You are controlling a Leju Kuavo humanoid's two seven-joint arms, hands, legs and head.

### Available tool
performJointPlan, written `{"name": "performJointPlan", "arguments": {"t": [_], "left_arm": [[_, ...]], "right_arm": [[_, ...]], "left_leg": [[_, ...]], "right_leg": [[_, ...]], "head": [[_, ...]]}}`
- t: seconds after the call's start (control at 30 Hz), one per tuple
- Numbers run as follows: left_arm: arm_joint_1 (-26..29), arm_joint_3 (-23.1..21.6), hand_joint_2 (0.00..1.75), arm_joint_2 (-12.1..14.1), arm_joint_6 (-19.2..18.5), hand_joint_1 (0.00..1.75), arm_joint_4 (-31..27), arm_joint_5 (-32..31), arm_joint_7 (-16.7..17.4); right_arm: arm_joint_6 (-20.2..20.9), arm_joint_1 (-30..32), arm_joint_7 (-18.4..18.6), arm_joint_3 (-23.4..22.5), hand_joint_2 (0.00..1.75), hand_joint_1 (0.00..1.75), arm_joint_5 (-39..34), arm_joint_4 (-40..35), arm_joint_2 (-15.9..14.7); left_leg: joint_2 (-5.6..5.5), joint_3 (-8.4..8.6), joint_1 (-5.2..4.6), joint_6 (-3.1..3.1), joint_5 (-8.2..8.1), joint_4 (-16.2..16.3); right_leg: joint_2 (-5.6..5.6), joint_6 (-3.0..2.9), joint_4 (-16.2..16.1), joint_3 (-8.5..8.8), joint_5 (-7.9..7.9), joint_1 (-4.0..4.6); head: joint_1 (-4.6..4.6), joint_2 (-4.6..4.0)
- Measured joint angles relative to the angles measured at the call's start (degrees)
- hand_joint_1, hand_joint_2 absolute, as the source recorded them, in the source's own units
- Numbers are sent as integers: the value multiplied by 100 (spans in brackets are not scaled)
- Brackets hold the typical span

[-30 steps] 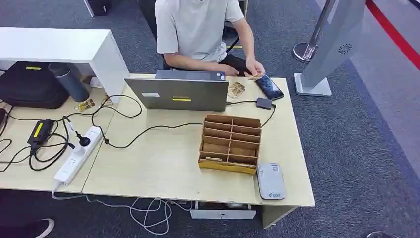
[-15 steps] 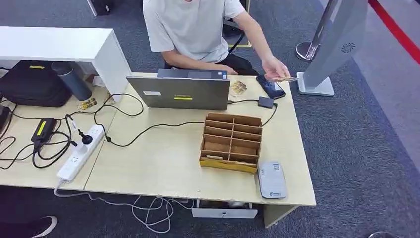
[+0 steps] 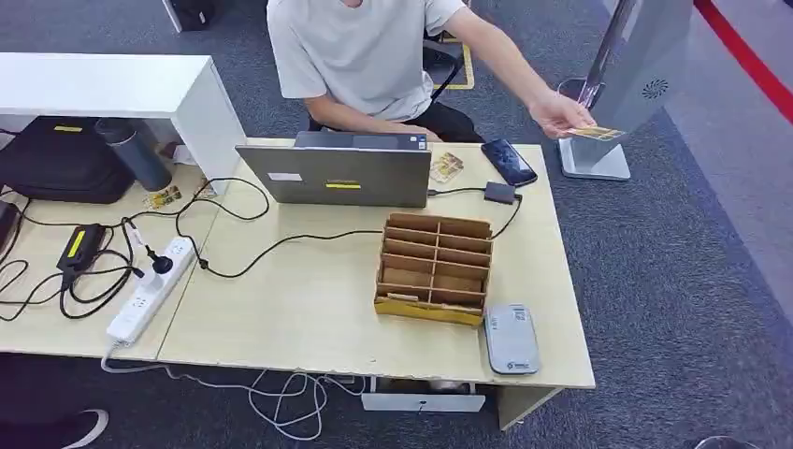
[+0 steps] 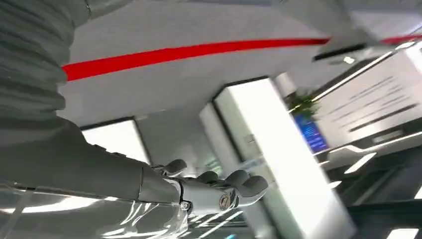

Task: Pass the card to the sensor for recognition and then transmit it.

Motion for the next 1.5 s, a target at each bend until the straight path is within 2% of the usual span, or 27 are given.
{"name": "performJointPlan", "arguments": {"t": [0.1, 0.2, 0.33, 0.43, 0.57, 0.73, 1.03, 1.07, 1.1, 1.5], "left_arm": [[5, -44, 175, -7, 4, 0, 7, -42, -46], [26, -138, 175, -9, -94, 0, 9, -260, -389], [-11, -234, 175, 0, -577, 0, 9, -321, -334], [-4, -234, 175, -11, -719, 0, 9, -288, -251], [7, -234, 175, -11, -809, 0, 9, -273, -159], [11, -234, 175, -7, -839, 0, 9, -271, -105], [13, -234, 175, -4, -877, 0, 9, -284, -22], [13, -234, 175, -4, -881, 0, 9, -288, -11], [13, -234, 175, -7, -885, 0, 9, -291, -6], [13, -234, 175, -7, -874, 0, 9, -295, 28]], "right_arm": [[-44, -37, 11, 338, 175, 0, 31, -160, 122], [-309, -48, -63, 561, 175, 0, 388, -302, 232], [-678, -133, -105, 1160, 175, 0, 1096, -335, 789], [-815, -201, -92, 1626, 175, 0, 1237, -315, 1140], [-839, -244, -89, 2087, 175, 0, 1305, -350, 1445], [-846, -277, -72, 2329, 175, 0, 1316, -385, 1676], [-870, -324, -39, 2460, 175, 0, 1314, -383, 1834], [-874, -327, -41, 2469, 175, 45, 1312, -383, 1847], [-885, -328, -41, 2479, 175, 175, 1309, -383, 1857], [-922, -322, -140, 2587, 175, 175, 1255, -383, 1908]], "left_leg": [[-31, -11, 0, -2, 4, 2], [-42, -33, 2, -2, 4, -1], [2, -11, 11, -3, 1, -1], [-9, -13, 11, -5, 4, 0], [-18, -14, 11, -6, 7, 0], [-21, -20, 11, -7, 8, 0], [-20, -22, 11, -7, 8, 3], [-20, -22, 11, -7, 8, 4], [-20, -21, 11, -7, 8, 4], [-21, -22, 11, -7, 8, 4]], "right_leg": [[-30, 1, -1, -1, -1, -1], [-41, 1, -1, -1, -1, 1], [7, -2, -2, -3, 1, 8], [-9, -2, -2, -4, 1, 10], [-19, -3, -2, -4, 3, 11], [-19, -3, -3, -4, 3, 11], [-18, -2, -7, -4, 5, 9], [-18, -2, -7, -4, 6, 10], [-18, -1, -7, -4, 6, 10], [-19, -1, -7, -6, 6, 10]], "head": [[0, 0], [2, 0], [0, 0], [2, 0], [0, 0], [0, 0], [2, 0], [2, 0], [2, 0], [2, 0]]}}
